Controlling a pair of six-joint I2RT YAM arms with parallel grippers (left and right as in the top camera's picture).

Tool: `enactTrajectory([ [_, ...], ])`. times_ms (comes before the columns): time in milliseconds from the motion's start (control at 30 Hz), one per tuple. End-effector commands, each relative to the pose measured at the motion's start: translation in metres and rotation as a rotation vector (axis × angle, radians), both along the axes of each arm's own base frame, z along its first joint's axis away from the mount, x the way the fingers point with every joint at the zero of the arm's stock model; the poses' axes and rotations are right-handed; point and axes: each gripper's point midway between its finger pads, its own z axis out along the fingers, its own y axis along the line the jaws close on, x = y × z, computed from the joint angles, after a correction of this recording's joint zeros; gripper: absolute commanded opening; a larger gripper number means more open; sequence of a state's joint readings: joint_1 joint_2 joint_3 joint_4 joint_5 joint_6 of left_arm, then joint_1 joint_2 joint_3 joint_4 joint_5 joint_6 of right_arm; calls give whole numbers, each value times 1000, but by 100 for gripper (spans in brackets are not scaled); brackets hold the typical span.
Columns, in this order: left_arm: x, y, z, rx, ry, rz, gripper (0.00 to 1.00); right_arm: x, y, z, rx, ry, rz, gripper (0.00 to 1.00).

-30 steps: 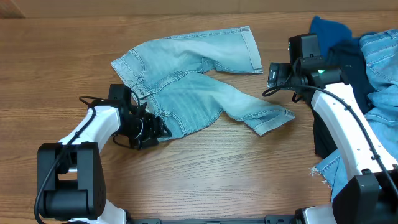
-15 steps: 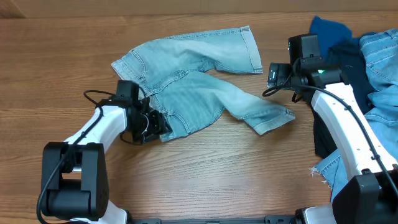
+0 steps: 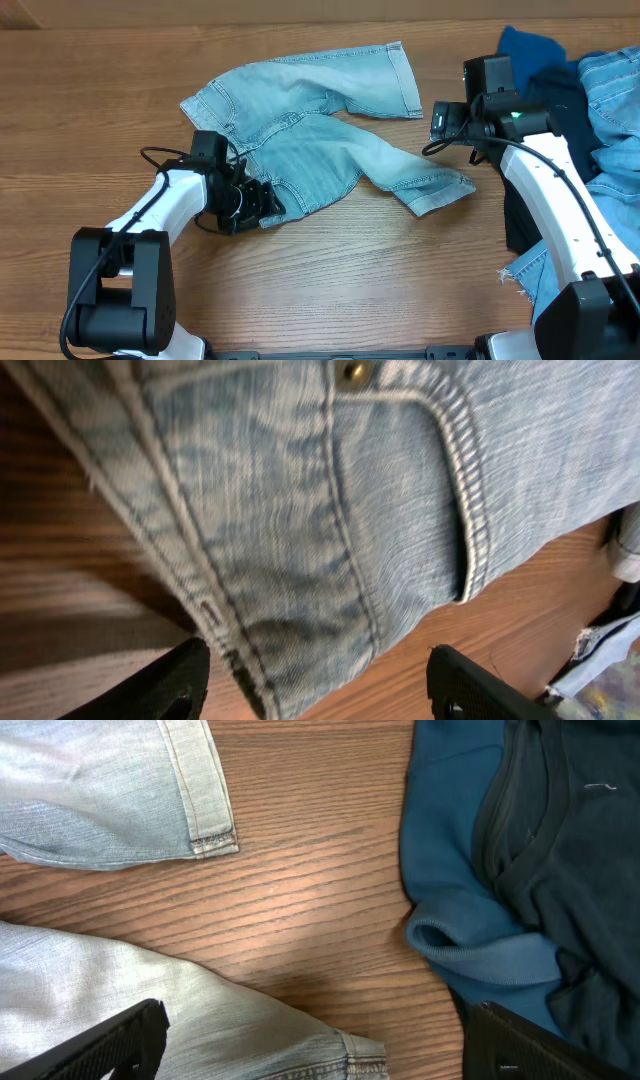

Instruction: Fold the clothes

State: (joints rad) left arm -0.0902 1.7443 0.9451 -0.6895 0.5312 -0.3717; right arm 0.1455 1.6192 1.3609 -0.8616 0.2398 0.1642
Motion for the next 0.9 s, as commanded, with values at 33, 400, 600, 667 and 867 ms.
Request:
enactTrajectory([
  [33, 13, 3, 4, -23, -27, 23, 73, 1, 0, 12, 8, -36, -7, 100],
  [400, 20, -10, 14, -113, -65, 12, 73, 2, 0, 13, 8, -39, -7, 100],
  [600, 18, -15, 18, -153, -57, 9, 68, 2, 0, 13, 8, -39, -7, 100],
  [667, 18, -15, 18, -155, -56, 9, 68, 2, 0, 13, 8, -39, -7, 100],
  [867, 16, -21, 21, -179, -52, 0, 59, 2, 0, 13, 9, -38, -7, 100],
])
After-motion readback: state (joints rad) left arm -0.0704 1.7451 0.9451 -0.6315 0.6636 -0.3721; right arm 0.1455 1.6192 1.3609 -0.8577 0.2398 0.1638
